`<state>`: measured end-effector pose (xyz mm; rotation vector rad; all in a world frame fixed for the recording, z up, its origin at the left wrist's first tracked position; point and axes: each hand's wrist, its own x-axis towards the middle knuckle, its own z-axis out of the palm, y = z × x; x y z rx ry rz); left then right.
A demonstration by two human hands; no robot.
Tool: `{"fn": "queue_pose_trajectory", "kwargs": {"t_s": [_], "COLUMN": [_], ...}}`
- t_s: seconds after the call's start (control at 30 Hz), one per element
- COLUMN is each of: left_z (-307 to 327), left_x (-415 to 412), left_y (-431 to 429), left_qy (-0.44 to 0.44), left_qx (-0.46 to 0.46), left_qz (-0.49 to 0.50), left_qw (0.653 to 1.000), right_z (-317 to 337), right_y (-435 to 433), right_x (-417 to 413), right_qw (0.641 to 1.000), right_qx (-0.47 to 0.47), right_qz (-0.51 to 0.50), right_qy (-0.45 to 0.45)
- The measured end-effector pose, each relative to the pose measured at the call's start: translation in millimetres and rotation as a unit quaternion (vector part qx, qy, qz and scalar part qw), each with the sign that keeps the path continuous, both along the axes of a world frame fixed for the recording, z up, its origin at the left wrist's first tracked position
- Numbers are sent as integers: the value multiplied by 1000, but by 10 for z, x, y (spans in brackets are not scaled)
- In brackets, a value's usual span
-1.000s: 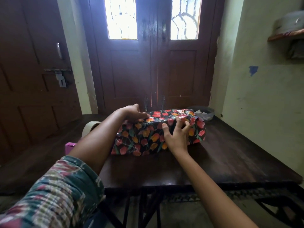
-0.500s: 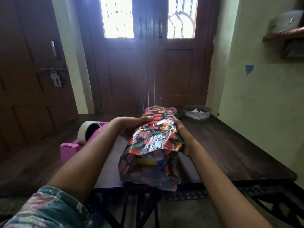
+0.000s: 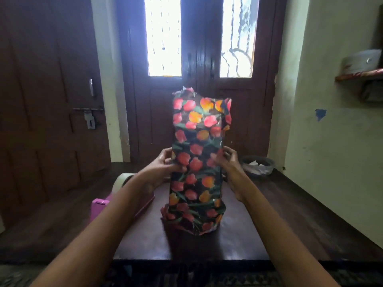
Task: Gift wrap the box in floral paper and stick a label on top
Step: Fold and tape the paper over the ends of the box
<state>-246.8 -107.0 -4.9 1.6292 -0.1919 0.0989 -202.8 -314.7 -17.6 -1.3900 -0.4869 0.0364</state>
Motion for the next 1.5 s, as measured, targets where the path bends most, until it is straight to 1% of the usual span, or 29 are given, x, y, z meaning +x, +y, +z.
{"fn": "queue_pose_trajectory", "kwargs": {"t_s": [0.1, 0.2, 0.27, 0.4, 0.47, 0.57, 0.63, 0.73, 0.8, 0.87, 0.93, 1.07, 1.23, 1.33, 1.43, 1.5], "left_z": [-162, -234, -272, -349, -361, -330, -257, -178, -206, -268, -274, -162, -112, -91, -50, -50], "left_x": [-92, -135, -148, -177, -198, -165, -143, -126, -103, -78, -73, -22, 8, -11, -4, 23], "left_y": [6, -4, 19, 48, 34, 33, 4, -68, -90, -83, -86, -73, -33, -9, 7, 19], "left_qy": [-17, -17, -2, 13, -16, -101, -144, -168, -175, -210, -248, -269, -287, -302, -340, -347], "left_qx": [-21, -7, 19, 118, 124, 110, 100, 101, 111, 142, 155, 127, 148, 169, 210, 220], "left_qz": [-21, -15, -4, 10, 6, 9, -10, -30, -12, 24, 52, 87, 84, 88, 95, 91], "left_qw": [999, 1000, 1000, 993, 992, 989, 984, 980, 978, 967, 955, 951, 943, 934, 912, 907], "right_z": [-124, -210, -268, -409, -419, -326, -245, -147, -117, -102, -97, -48, 164, 293, 304, 287], "right_y": [44, 57, 40, -10, -30, -44, -37, 16, 51, 59, 55, 42, -37, -72, -69, -51], "right_x": [-99, -159, -190, -245, -250, -269, -254, -221, -186, -161, -127, -107, -140, -148, -137, -126], "right_qw": [999, 998, 999, 999, 999, 999, 997, 993, 992, 991, 991, 991, 978, 967, 965, 949], "right_qx": [-14, -30, -29, -47, -44, -49, -54, -54, -32, -1, 16, 24, 75, 65, 51, 23], "right_qz": [-17, -30, -14, 3, 0, -3, -22, -51, -66, -74, -76, -66, -127, -170, -176, -225], "right_qy": [-25, -40, -25, -20, -17, -19, -42, -90, -107, -108, -105, -115, -150, -178, -187, -219]}}
